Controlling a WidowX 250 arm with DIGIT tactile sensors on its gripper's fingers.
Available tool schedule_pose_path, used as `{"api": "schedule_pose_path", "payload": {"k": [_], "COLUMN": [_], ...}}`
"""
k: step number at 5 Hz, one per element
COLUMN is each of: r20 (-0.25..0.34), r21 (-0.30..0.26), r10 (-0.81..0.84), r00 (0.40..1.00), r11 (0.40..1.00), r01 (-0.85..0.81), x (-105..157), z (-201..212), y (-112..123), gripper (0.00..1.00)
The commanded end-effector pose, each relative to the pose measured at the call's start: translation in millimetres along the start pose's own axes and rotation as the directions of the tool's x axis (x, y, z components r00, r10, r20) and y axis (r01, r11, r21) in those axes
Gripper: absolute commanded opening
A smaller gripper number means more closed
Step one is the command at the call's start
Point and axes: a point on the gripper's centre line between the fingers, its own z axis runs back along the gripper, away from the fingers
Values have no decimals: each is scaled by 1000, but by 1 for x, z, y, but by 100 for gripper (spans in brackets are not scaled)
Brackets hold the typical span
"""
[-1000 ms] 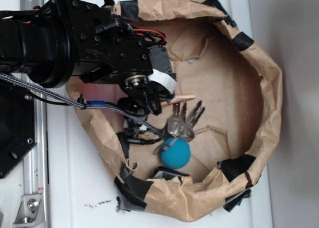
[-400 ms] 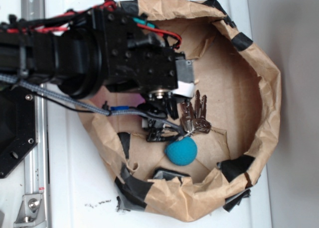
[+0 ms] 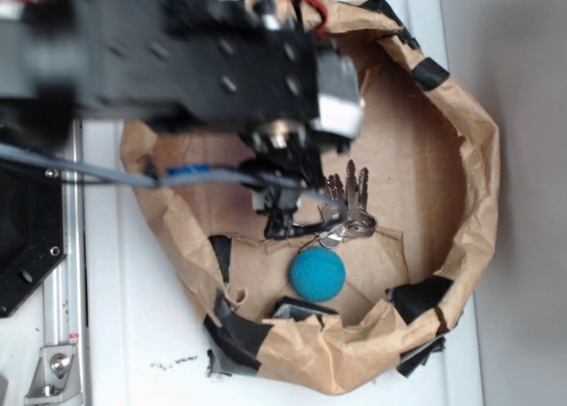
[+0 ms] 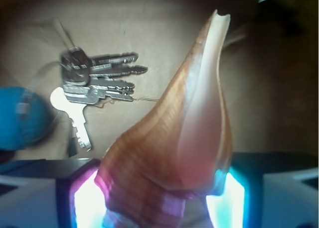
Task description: Grab the shell.
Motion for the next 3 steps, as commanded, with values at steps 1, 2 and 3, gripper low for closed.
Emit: {"api": "schedule_pose_path", "payload": {"k": [1, 2, 3], "r20": [24, -5, -14], "r21": [-10, -32, -31], "r10": [170, 242, 217], "r00": [985, 970, 976], "r11": [985, 970, 976], "r01": [-170, -242, -218], "x": [4, 3, 0], "z": [88, 93, 88], "y": [20, 11, 4], "gripper": [0, 0, 0]}}
